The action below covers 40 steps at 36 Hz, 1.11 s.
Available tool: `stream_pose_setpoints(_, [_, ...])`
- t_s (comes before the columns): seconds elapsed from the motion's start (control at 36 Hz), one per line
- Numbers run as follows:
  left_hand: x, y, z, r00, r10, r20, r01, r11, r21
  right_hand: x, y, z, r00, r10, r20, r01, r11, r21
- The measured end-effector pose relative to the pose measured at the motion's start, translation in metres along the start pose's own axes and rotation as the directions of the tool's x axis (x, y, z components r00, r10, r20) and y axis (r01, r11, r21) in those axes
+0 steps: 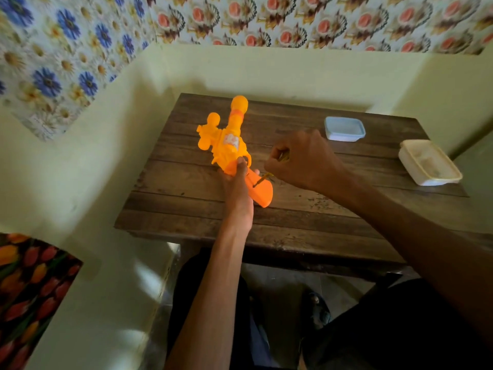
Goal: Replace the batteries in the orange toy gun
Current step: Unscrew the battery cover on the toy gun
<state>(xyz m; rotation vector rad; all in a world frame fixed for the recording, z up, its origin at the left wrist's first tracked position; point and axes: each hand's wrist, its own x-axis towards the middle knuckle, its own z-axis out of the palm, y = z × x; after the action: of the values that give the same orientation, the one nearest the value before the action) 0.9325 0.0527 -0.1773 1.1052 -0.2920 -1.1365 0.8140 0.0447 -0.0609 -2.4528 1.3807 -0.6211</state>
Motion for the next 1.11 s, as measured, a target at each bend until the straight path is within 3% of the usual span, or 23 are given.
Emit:
stream_pose_setpoints(0.11, [0.001, -0.003, 0.000, 1.000, 0.012, 0.011, -0.012, 0.999, 0.032, 0.004, 0.004, 0.004, 0.999, 0.008, 0.041, -0.006, 0.999, -0.041])
stream_pose_setpoints(0.22, [0.005, -0.005, -0.001, 1.000, 0.015, 0.019, -0.016, 0.998, 0.057, 0.011, 0.005, 0.001, 0.990, -0.020, 0.141, 0.047, 0.981, -0.189])
stream_pose_setpoints(0.31, [0.006, -0.005, -0.001, 1.000, -0.010, 0.001, 0.010, 0.998, 0.064, 0.014, 0.004, -0.002, 0.965, -0.076, 0.249, 0.122, 0.976, -0.178])
stream_pose_setpoints(0.47, [0.007, -0.007, 0.000, 1.000, -0.016, 0.001, 0.016, 0.998, 0.054, 0.013, 0.003, -0.002, 0.937, -0.189, 0.293, 0.247, 0.954, -0.173])
stream_pose_setpoints(0.61, [0.007, -0.007, 0.002, 1.000, -0.021, -0.001, 0.021, 0.997, 0.074, 0.011, 0.000, -0.005, 0.944, -0.172, 0.283, 0.207, 0.973, -0.101])
stream_pose_setpoints(0.75, [0.006, -0.005, 0.003, 0.998, -0.064, 0.025, 0.061, 0.993, 0.101, 0.017, 0.002, -0.003, 0.921, -0.022, 0.390, 0.062, 0.994, -0.092])
stream_pose_setpoints(0.89, [0.007, -0.007, 0.001, 0.999, -0.042, 0.017, 0.040, 0.994, 0.104, 0.019, -0.007, -0.007, 0.884, -0.245, 0.398, 0.357, 0.903, -0.237])
stream_pose_setpoints(1.0, [0.005, -0.007, 0.001, 0.998, -0.049, 0.026, 0.045, 0.992, 0.120, 0.019, -0.008, -0.009, 0.838, -0.318, 0.442, 0.464, 0.843, -0.273])
stream_pose_setpoints(1.11, [0.002, -0.007, 0.002, 0.999, 0.003, 0.035, -0.007, 0.994, 0.106, 0.022, -0.005, -0.009, 0.852, -0.190, 0.489, 0.326, 0.922, -0.210])
